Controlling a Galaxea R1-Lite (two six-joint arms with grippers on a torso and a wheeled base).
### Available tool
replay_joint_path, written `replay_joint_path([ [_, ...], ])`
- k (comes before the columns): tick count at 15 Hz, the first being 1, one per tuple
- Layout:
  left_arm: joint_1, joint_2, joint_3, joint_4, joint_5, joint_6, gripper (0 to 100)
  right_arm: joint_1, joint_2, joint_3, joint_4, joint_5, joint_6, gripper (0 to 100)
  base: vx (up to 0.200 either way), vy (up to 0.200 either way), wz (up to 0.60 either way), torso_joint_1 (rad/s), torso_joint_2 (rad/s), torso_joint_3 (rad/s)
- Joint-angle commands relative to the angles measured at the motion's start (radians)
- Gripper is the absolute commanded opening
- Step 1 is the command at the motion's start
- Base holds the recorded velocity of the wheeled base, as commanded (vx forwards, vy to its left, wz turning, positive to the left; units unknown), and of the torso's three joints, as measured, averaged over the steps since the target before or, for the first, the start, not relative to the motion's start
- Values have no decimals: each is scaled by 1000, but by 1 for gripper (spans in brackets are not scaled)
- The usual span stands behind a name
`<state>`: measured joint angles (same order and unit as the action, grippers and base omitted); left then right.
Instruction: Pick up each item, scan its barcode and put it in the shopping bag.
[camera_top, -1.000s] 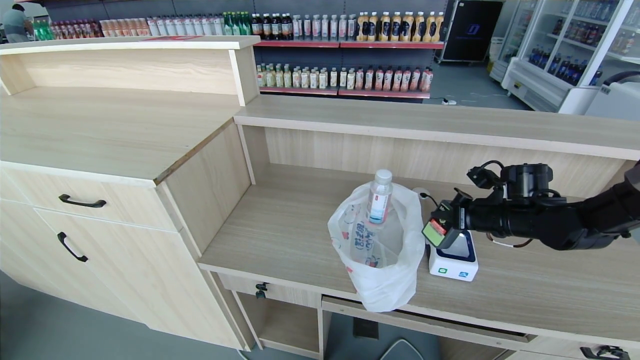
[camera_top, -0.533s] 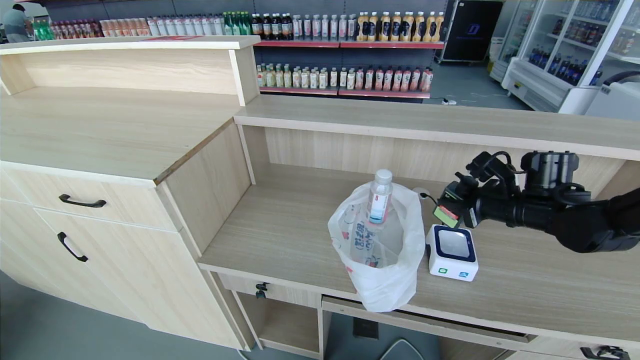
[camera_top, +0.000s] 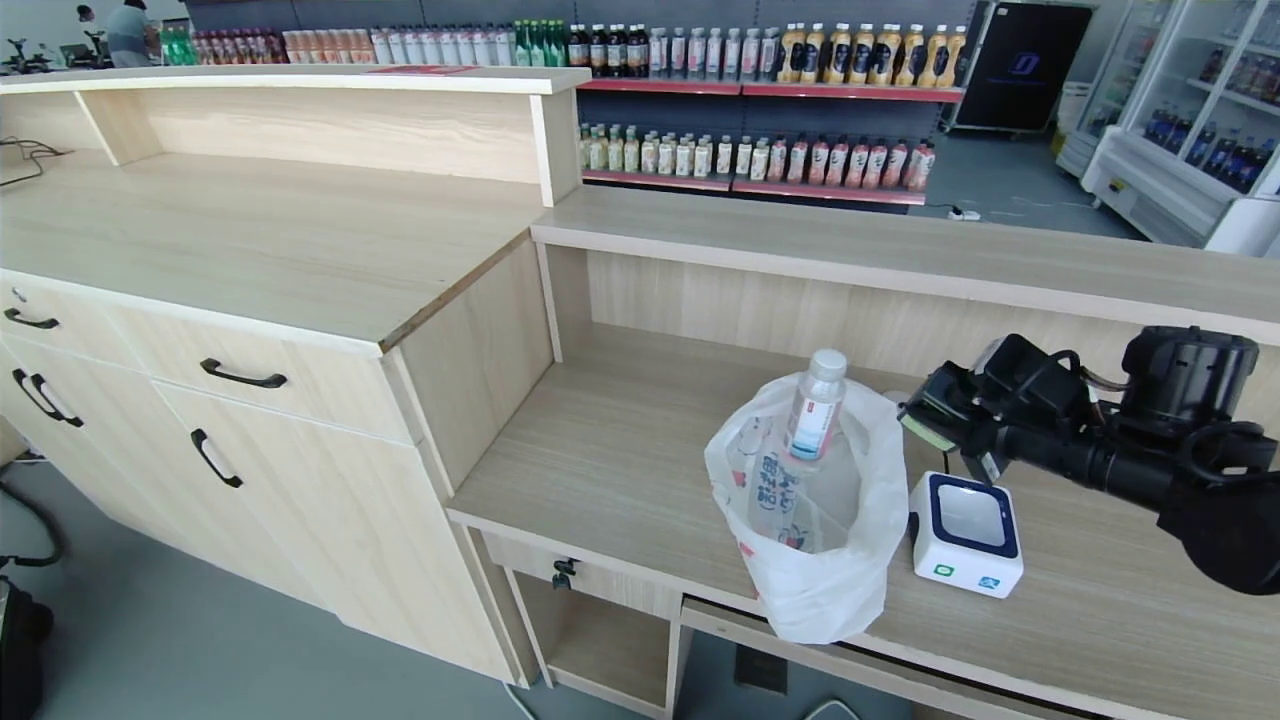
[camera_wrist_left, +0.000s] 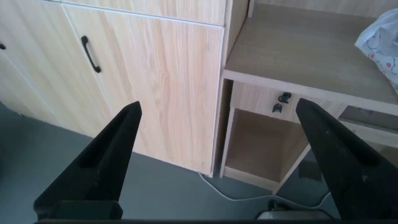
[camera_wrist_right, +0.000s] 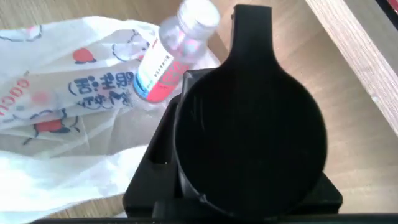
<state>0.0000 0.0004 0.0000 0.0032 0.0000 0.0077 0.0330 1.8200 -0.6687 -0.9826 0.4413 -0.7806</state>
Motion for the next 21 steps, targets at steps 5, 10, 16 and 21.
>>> replay_joint_path([
  [5, 0, 0, 0, 0, 0, 0, 100, 143, 157, -63, 2, 2, 156, 0, 0, 0, 0, 0, 0, 0],
  [10, 0, 0, 0, 0, 0, 0, 100, 151, 239, -74, -10, 171, 158, 0, 0, 0, 0, 0, 0, 0],
  [16, 0, 0, 0, 0, 0, 0, 100, 82, 229, 14, -10, 178, 109, 0, 0, 0, 0, 0, 0, 0],
  [21, 0, 0, 0, 0, 0, 0, 100, 38, 272, -14, -10, 249, 144, 0, 0, 0, 0, 0, 0, 0],
])
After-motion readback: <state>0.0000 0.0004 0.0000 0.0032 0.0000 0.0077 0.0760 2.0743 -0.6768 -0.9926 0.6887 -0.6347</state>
